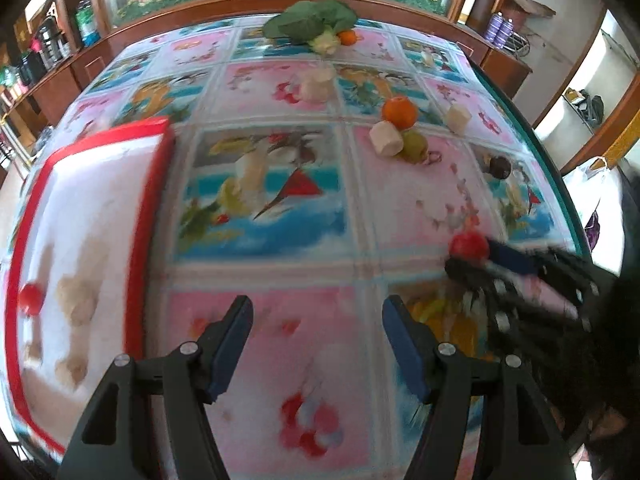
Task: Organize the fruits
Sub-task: 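Grasp a red tomato with the right gripper while the left gripper grasps a beige cube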
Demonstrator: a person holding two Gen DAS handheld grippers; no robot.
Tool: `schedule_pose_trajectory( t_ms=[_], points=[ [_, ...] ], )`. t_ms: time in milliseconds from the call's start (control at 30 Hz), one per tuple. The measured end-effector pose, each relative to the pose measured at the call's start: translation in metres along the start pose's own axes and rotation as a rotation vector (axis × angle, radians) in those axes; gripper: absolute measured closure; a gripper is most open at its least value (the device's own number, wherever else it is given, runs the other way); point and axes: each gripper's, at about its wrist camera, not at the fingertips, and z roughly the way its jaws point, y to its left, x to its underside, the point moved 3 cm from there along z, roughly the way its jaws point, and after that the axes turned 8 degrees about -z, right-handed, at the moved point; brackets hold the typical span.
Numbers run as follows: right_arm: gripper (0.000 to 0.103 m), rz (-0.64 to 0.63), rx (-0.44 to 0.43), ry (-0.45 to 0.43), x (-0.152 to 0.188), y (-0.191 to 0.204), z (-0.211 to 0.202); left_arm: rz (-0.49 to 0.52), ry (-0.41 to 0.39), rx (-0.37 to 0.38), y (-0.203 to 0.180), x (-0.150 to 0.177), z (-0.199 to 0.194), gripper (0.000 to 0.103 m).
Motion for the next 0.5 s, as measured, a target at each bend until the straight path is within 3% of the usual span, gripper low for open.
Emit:
schedule_pose_trajectory(
  t_ms=[300,500],
  points=[
    [0.071,0.079,0.025,0.002,0.021,-0.029,-0.019,0.032,-0.005,0.044,-0.043,-0.066,0.046,0.033],
    [0.071,0.089,0.023,-0.007,0.028,-0.034,-0.026,0.115,-0.011,0.06,-0.06,-0.088,0.063,0.033]
  ],
)
